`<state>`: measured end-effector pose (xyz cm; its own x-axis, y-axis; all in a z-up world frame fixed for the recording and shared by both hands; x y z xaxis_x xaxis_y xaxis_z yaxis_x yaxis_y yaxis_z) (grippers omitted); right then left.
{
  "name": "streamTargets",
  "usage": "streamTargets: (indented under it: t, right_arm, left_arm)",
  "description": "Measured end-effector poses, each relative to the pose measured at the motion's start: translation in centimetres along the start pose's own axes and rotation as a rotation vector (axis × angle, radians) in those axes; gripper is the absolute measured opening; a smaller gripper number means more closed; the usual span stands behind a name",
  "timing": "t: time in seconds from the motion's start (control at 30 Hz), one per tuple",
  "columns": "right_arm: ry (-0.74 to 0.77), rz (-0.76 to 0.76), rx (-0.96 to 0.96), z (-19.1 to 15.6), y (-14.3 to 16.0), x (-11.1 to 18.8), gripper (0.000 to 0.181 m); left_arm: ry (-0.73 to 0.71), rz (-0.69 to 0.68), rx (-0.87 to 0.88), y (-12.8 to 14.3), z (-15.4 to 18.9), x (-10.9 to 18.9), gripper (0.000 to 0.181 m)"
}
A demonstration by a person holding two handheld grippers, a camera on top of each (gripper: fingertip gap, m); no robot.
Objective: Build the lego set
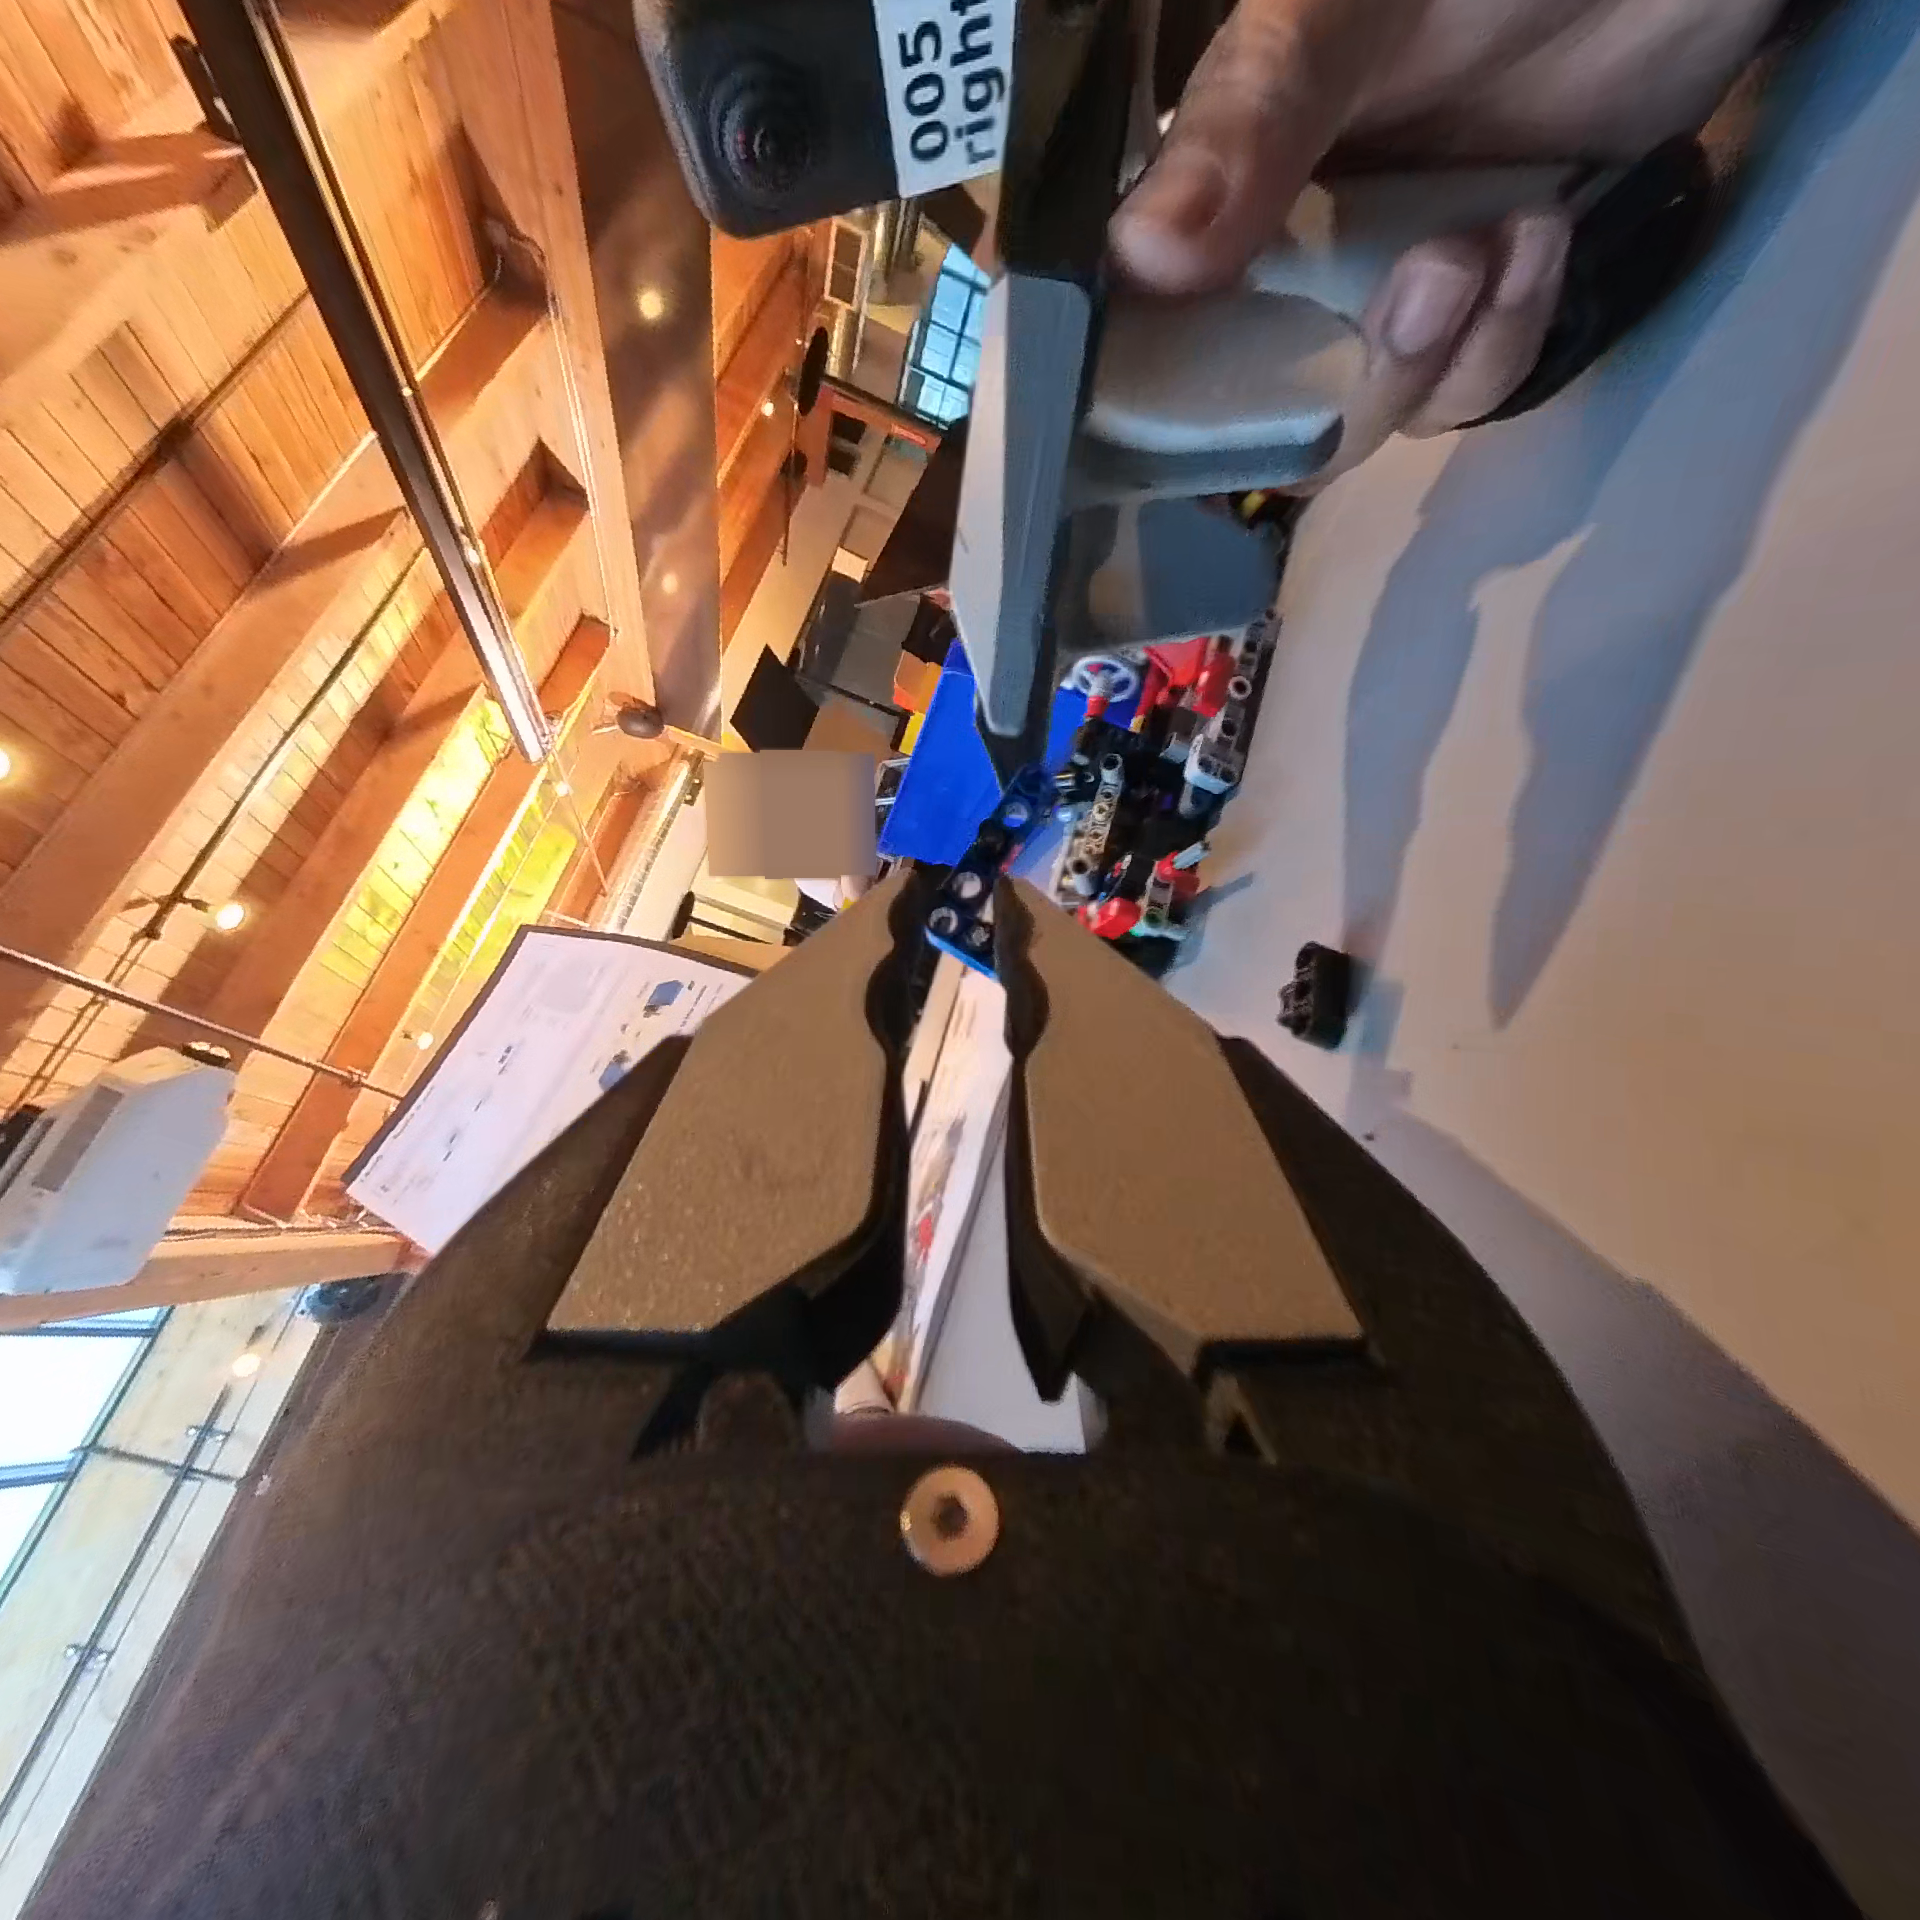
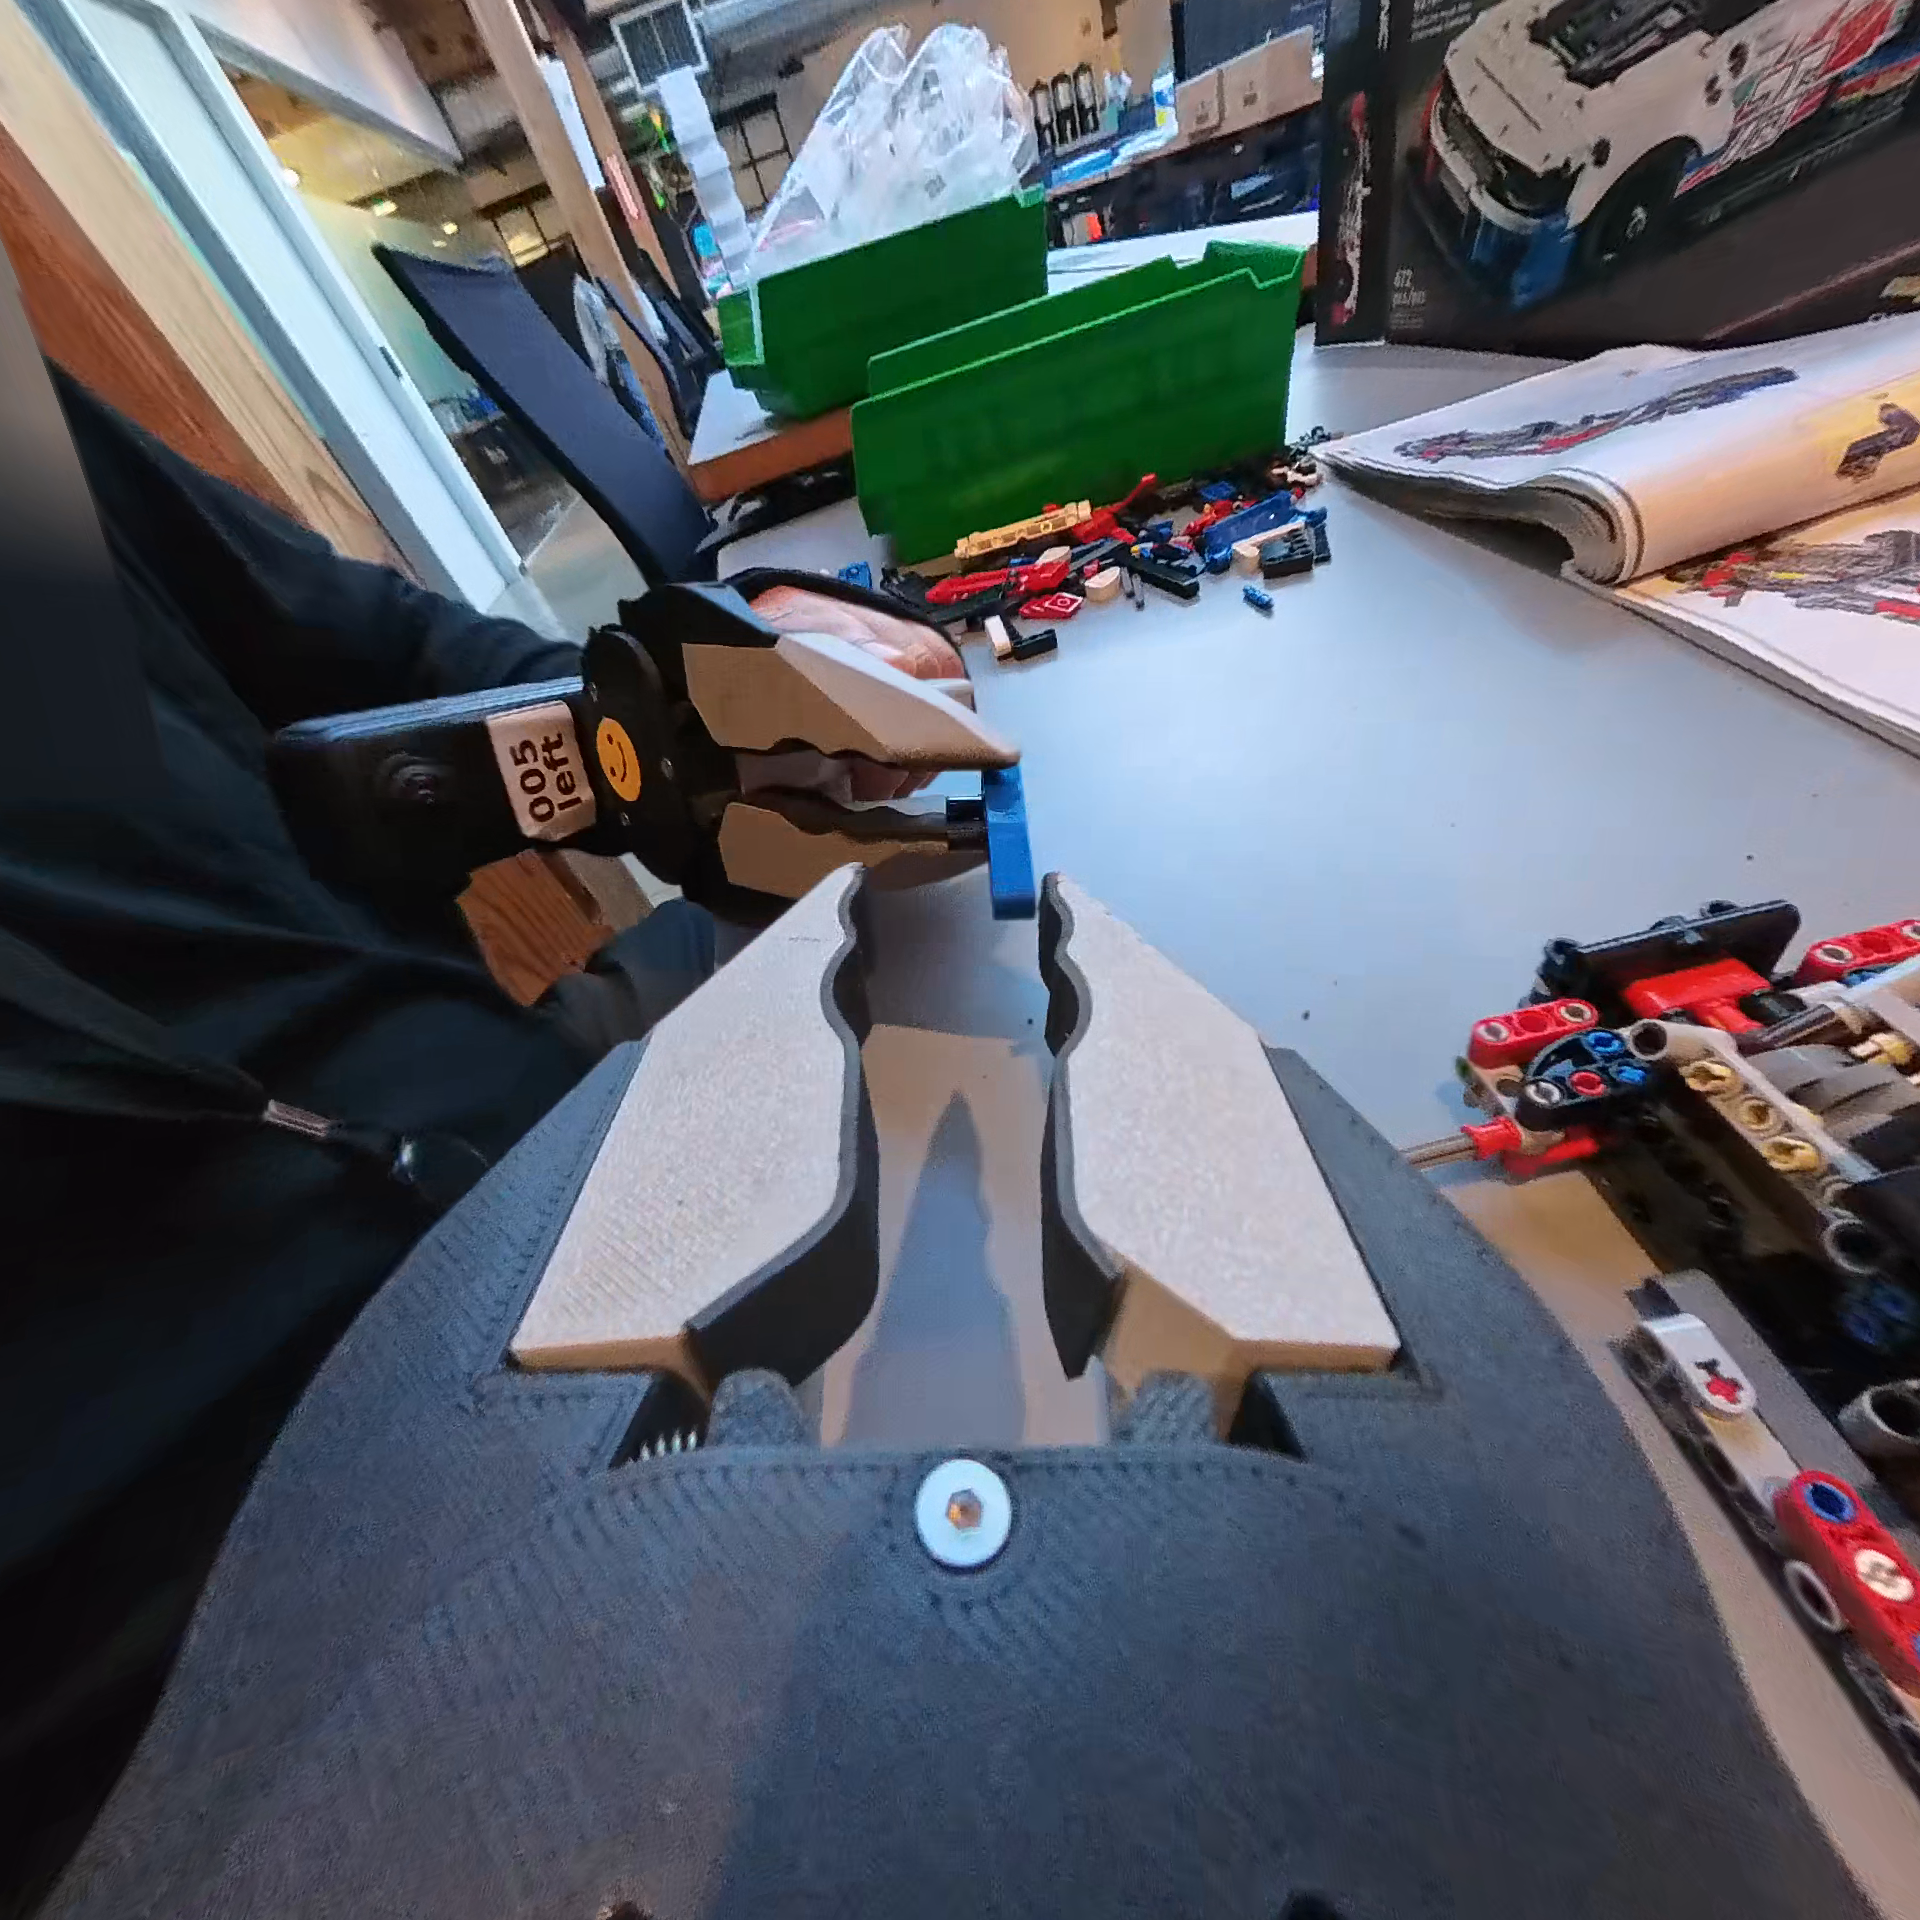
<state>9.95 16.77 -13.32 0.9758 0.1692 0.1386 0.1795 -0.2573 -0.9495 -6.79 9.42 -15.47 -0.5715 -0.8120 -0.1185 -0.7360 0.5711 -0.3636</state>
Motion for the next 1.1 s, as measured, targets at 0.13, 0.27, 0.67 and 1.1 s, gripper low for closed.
streamTargets:
  t: [0.13, 0.27, 0.67, 1.1]
  right_arm:
    - [0.075, -0.029, 0.062, -0.1, 0.2, -0.3, 0.027]
    - [0.149, -0.009, 0.098, 0.0, 0.1, 0.1, 0.021]
    - [0.232, -0.325, 0.257, 0.0, 1.5, -0.6, 0.028]
    - [0.215, -0.593, 0.306, 1.8, 2.5, -4.1, 0.022]
  left_arm:
    - [0.154, -0.121, 0.172, 1.0, 0.2, -0.7, 0.01]
    - [0.682, -0.534, 0.556, 4.0, -1.0, -1.3, 0.01]
    - [1.176, -0.56, 0.766, 7.7, -3.3, -1.1, 0.034]
    - [0.911, -0.578, 0.915, 7.7, -2.8, 1.8, 0.035]
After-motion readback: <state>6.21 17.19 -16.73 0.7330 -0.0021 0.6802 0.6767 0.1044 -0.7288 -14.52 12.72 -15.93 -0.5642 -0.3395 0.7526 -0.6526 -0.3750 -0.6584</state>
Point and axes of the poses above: each gripper's, where its closed fingertips meet, x back along the fingers, y out of its underside, z = x × y across the jaws, the point moved 10 cm from there along x, back along the fingers, and after that the axes turned 4 degrees about -y, right-handed, at the moved point
